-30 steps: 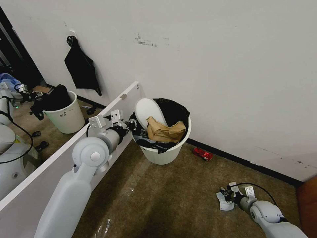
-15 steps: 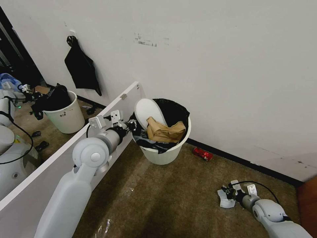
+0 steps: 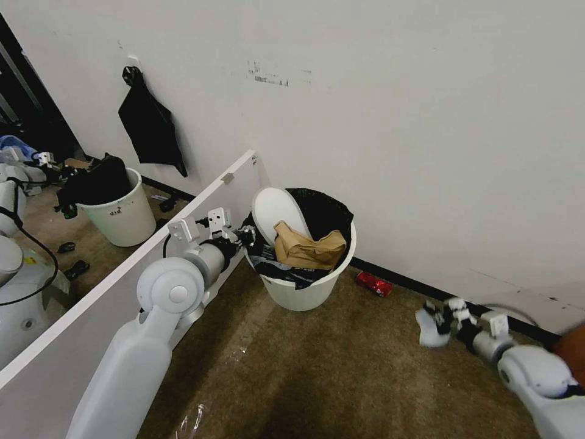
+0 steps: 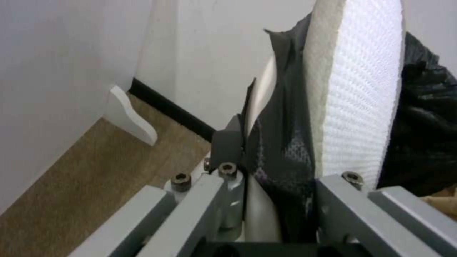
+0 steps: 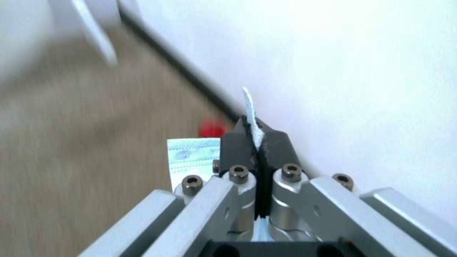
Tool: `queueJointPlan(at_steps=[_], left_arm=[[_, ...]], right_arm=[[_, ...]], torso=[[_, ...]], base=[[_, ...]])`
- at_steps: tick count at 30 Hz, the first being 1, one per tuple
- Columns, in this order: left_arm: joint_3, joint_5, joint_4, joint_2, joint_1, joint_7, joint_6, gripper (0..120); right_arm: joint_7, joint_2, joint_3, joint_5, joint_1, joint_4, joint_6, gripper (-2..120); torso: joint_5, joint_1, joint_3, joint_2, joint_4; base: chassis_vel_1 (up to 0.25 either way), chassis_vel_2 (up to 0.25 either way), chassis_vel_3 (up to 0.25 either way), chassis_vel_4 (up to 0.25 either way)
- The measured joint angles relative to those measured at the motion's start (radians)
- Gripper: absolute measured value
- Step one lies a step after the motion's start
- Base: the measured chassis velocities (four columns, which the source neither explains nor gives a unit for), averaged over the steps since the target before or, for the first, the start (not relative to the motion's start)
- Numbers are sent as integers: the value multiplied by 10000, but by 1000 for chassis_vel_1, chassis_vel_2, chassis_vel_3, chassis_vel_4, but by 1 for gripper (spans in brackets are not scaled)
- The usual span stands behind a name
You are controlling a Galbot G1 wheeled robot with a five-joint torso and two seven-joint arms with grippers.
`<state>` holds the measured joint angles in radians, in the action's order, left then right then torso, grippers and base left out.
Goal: Pick up the trash bin and place the garbage on the floor into it.
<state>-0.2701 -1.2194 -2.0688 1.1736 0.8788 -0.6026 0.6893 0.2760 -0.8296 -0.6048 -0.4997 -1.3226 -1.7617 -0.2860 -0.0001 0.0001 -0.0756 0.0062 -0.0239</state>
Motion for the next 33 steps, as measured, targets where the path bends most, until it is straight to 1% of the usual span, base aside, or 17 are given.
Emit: queueJointPlan(at_steps=[1, 4, 5, 7, 8, 10, 13, 14, 17, 19, 20, 22, 24, 25, 28, 30, 33], left_arm=[[43, -223, -88, -41, 23, -299, 116, 4], [145, -299, -121, -95, 58, -382, 150, 4], [145, -299, -121, -95, 58, -382, 150, 4], [229, -349, -139, -99, 100, -428, 201, 4], [229, -349, -139, -99, 100, -428, 201, 4], [386, -387, -140, -99, 146, -465, 244, 4], [529, -388, -120, -96, 159, -462, 249, 4], [529, -388, -120, -96, 159, -462, 249, 4], [826, -386, -76, -91, 181, -406, 250, 4], [875, -380, -65, -88, 183, -396, 250, 4], [998, -359, -25, -61, 186, -340, 250, 4], [1056, -350, -6, -47, 185, -313, 250, 4], [1216, -335, 45, -37, 161, -199, 246, 4], [1216, -335, 45, -37, 161, -199, 246, 4], [1486, -285, 195, -56, -14, 61, 206, 4], [1547, -271, 233, -58, -67, 124, 195, 4], [1802, -220, 367, -59, -276, 354, 121, 4]], right_arm=[[-175, 102, -274, -337, 316, -991, -6, 0], [-212, 163, -479, -655, 700, -1807, 102, 0], [-212, 163, -479, -655, 700, -1807, 102, 0], [-209, 156, -587, -931, 1024, -2552, 251, 0], [-209, 156, -587, -931, 1024, -2552, 251, 0], [-163, 183, -634, -1316, 1338, -3333, 449, 0], [-65, 302, -676, -1668, 1537, -3752, 619, 0], [-65, 302, -676, -1668, 1537, -3752, 619, 0], [400, 513, -694, -2213, 1814, -4010, 1046, 0], [517, 544, -693, -2312, 1840, -4017, 1122, 0], [1027, 655, -646, -2726, 1904, -4020, 1481, 0], [1255, 703, -605, -2911, 1912, -4018, 1636, 0], [1843, 829, -447, -3379, 1933, -3993, 1929, 0], [1843, 829, -447, -3379, 1933, -3993, 1929, 0], [2611, 988, -149, -3720, 2060, -3801, 2171, 0], [2759, 1040, -85, -3759, 2076, -3743, 2186, 0], [3205, 1193, 49, -3781, 2092, -3550, 2199, 0]], torso=[[1, 0, -1, 0, -1], [0, 0, -1, 0, 0], [0, 0, -1, 0, 0], [0, 0, 0, 0, -1], [0, 0, 0, 0, -1], [0, 0, -1, 0, 1], [0, 0, 0, 0, -1], [0, 0, 0, 0, -1], [1, 0, -1, 0, -1], [1, 0, -1, 0, -1], [1, 0, -1, 0, -1], [1, 0, -1, 0, 0], [1, 0, -1, 0, -1], [1, 0, -1, 0, -1], [2, 0, -1, 0, 0], [2, 0, -1, 0, 0], [2, 0, -1, 0, 0]], base=[[0, 0, 0, 0], [0, 0, 0, 0], [0, 0, 0, 0], [0, 0, 0, 0], [0, 0, 0, 0], [0, 0, 0, 0], [0, 0, 0, 0], [0, 0, 0, 0], [0, 0, 0, 0], [0, 0, 0, 0], [0, 0, 0, 0], [0, 0, 0, 0], [0, 0, 0, 0], [0, 0, 0, 0], [0, 0, 0, 0], [0, 0, 0, 0], [0, 0, 0, 0]])
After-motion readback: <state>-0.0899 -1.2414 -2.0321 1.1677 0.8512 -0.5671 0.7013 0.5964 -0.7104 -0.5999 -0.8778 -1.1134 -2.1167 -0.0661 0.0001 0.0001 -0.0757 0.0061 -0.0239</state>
